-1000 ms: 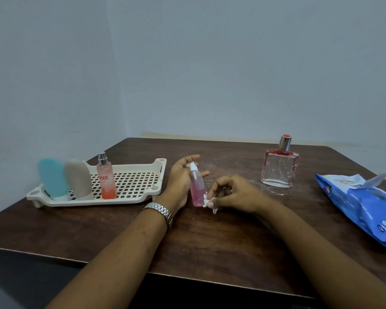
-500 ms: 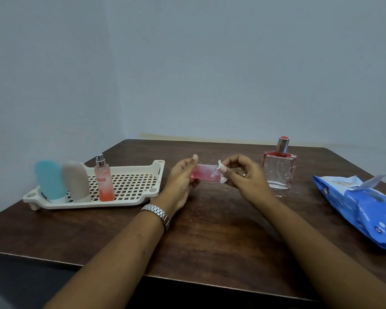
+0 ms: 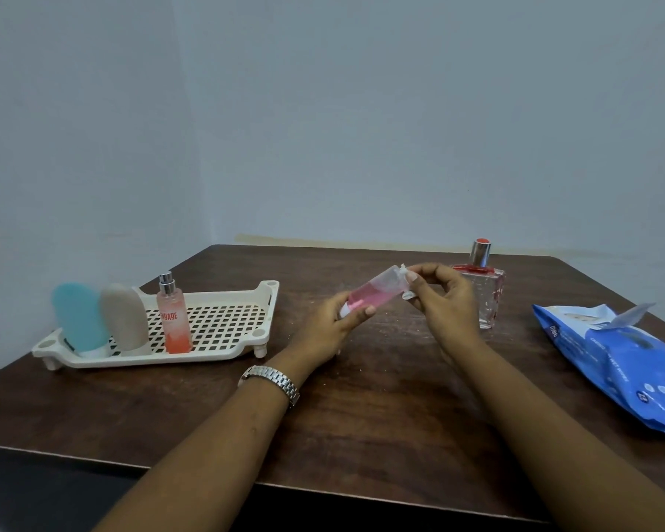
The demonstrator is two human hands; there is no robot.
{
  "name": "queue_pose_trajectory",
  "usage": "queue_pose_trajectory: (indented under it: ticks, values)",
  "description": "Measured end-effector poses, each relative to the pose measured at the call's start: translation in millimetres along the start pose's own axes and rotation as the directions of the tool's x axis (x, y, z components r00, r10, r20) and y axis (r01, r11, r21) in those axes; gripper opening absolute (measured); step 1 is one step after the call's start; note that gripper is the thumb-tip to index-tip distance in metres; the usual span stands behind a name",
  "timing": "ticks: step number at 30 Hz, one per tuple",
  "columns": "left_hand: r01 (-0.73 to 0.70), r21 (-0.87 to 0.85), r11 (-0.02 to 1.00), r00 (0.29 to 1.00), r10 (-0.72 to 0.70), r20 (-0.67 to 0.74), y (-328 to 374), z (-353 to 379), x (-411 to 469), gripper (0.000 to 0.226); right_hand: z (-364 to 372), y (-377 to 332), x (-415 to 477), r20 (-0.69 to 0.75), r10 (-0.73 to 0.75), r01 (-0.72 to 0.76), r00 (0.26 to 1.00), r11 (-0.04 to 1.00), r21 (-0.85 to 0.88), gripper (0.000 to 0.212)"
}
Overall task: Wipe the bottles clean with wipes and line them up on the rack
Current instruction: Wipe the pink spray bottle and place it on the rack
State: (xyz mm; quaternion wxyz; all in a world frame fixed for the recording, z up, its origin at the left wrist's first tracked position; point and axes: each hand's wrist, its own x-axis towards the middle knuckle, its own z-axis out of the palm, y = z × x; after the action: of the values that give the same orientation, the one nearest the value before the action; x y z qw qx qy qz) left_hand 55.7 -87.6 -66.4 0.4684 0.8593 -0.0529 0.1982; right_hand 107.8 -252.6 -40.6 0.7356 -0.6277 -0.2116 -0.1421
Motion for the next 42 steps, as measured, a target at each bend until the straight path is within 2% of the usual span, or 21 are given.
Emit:
queue_pose_trajectory:
  ticks: [3, 5, 7, 12, 14, 19, 33, 36, 38, 42]
  values:
    - [-0.060, 0.300, 0.952, 0.997, 0.074, -0.035, -1.3, -3.4, 1.2, 0.051, -2.8, 6.4, 4.1, 0.006, -0.035, 0.035, 0.999, 0.979, -0.199, 0.010]
    - [-0.050, 0.355, 0.933, 0.997, 0.069, -0.041, -3.2, -4.9, 1.9, 0.069, -3.6, 7.4, 4.6, 0.028, -0.032, 0.038, 0.999, 0.969, -0.246, 0.010]
    - [-0.032, 0.382, 0.924, 0.997, 0.058, -0.055, -4.8, -5.3, 2.4, 0.072, -3.6, 5.0, 2.5, 0.069, -0.040, 0.056, 0.997, 0.967, -0.249, 0.011]
    - [-0.033, 0.417, 0.908, 0.996, 0.063, -0.059, -0.4, -4.9, 1.2, 0.070, -2.8, -2.6, -4.3, 0.124, -0.134, 0.166, 0.983, 0.939, -0.301, 0.035]
    - [-0.066, 0.442, 0.895, 0.995, 0.091, -0.036, 0.8, -5.7, -0.1, 0.071, -3.0, -2.9, -4.4, 0.118, -0.155, 0.185, 0.981, 0.931, -0.315, 0.039]
    - [-0.102, 0.466, 0.879, 0.994, 0.108, 0.015, 3.1, -8.4, -1.9, 0.056, -4.5, -2.4, -3.3, 0.173, -0.188, 0.238, 0.967, 0.910, -0.339, 0.045]
    - [-0.114, 0.554, 0.825, 0.992, 0.124, 0.020, 7.2, -8.8, -3.5, 0.053, -8.5, -2.2, -0.9, 0.180, -0.283, 0.334, 0.942, 0.851, -0.406, 0.031]
    - [-0.106, 0.581, 0.807, 0.993, 0.119, 0.017, 7.5, -9.4, -4.1, 0.052, -8.0, -0.3, 0.2, 0.287, -0.374, 0.471, 0.882, 0.738, -0.484, 0.031]
    - [-0.105, 0.611, 0.784, 0.993, 0.120, 0.016, 7.6, -9.5, -4.4, 0.051, -8.6, 0.8, 1.3, 0.386, -0.368, 0.530, 0.846, 0.659, -0.534, 0.032]
    - [-0.110, 0.662, 0.741, 0.990, 0.138, 0.011, 8.2, -8.6, -5.7, 0.052, -11.1, 1.4, 3.3, 0.450, -0.249, 0.492, 0.858, 0.654, -0.575, 0.036]
